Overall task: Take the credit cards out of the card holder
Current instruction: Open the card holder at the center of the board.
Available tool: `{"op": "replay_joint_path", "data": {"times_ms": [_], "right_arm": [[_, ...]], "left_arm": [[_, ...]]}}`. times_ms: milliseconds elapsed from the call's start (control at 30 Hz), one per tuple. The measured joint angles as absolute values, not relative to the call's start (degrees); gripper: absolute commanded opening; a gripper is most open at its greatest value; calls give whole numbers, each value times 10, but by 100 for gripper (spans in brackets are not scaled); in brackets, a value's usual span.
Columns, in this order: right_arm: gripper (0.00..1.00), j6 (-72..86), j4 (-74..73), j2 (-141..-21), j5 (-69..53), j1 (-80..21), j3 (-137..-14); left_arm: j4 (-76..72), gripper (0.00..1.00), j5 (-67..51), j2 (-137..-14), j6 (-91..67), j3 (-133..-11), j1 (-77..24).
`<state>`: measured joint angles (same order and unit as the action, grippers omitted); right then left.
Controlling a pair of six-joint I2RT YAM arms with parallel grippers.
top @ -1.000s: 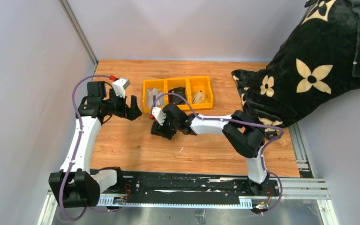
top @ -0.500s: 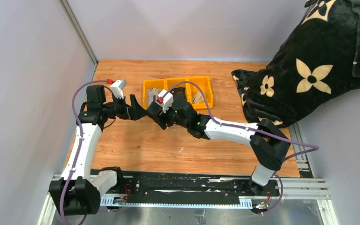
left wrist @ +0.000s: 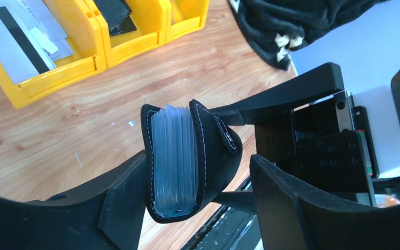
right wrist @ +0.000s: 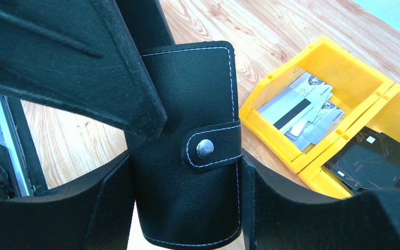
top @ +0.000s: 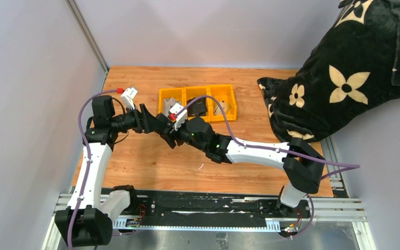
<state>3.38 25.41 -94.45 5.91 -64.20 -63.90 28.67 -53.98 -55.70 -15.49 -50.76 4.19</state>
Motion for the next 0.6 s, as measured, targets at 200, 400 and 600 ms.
{"op": "replay_joint_path", "data": {"times_ms": [200, 400, 600], "right_arm": [[40, 34, 260, -934, 78, -647, -640], [72, 46, 258, -933, 78, -648, -641], [73, 102, 202, -912, 77, -642, -666]], "left_arm": [[279, 28, -545, -559, -154, -509, 57], [290, 2, -548, -560, -149, -517, 58], [321, 0, -520, -556, -120, -535, 58]]}}
